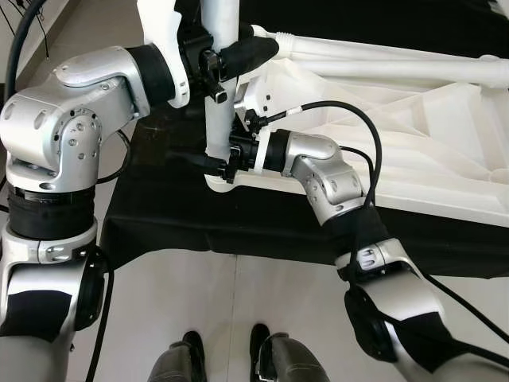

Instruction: Building children table

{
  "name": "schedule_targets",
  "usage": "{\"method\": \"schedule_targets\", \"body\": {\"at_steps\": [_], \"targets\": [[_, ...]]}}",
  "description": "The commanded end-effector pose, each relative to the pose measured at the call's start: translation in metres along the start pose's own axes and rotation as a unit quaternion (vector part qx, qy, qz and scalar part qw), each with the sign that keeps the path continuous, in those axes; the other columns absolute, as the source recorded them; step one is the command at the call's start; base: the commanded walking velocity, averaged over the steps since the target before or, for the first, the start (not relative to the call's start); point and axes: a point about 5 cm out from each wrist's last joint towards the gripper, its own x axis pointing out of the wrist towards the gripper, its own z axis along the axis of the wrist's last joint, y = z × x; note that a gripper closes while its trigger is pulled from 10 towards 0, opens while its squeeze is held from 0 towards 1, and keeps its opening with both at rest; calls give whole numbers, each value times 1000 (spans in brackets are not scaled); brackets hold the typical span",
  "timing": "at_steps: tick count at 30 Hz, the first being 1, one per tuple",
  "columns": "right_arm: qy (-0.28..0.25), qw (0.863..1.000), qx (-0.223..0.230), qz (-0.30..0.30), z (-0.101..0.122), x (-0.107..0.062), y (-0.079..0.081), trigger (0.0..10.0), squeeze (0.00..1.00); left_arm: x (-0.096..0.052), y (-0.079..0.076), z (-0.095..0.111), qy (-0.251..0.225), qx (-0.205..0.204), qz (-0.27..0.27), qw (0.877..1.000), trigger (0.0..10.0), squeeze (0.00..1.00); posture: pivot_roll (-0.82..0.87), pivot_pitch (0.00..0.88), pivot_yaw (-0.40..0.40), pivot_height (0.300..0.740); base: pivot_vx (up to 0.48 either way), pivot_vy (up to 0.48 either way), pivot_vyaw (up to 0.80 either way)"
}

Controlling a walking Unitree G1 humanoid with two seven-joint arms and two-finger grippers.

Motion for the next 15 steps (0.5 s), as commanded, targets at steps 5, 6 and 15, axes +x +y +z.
{"method": "schedule_targets", "body": {"at_steps": [5,6,15], "targets": [[-7,994,-6,110,1,25,16,0,0,12,-27,-10,-21,-13,-115,993,0,0,-108,294,-71,740,0,0,0],[-4,993,-9,114,0,25,16,0,0,12,-29,-8,-33,-13,-130,991,0,0,-112,291,-71,740,0,0,0],[7,993,-21,114,-1,26,14,0,0,12,-36,-3,-74,-8,-212,975,0,0,-122,270,-73,740,0,0,0]]}}
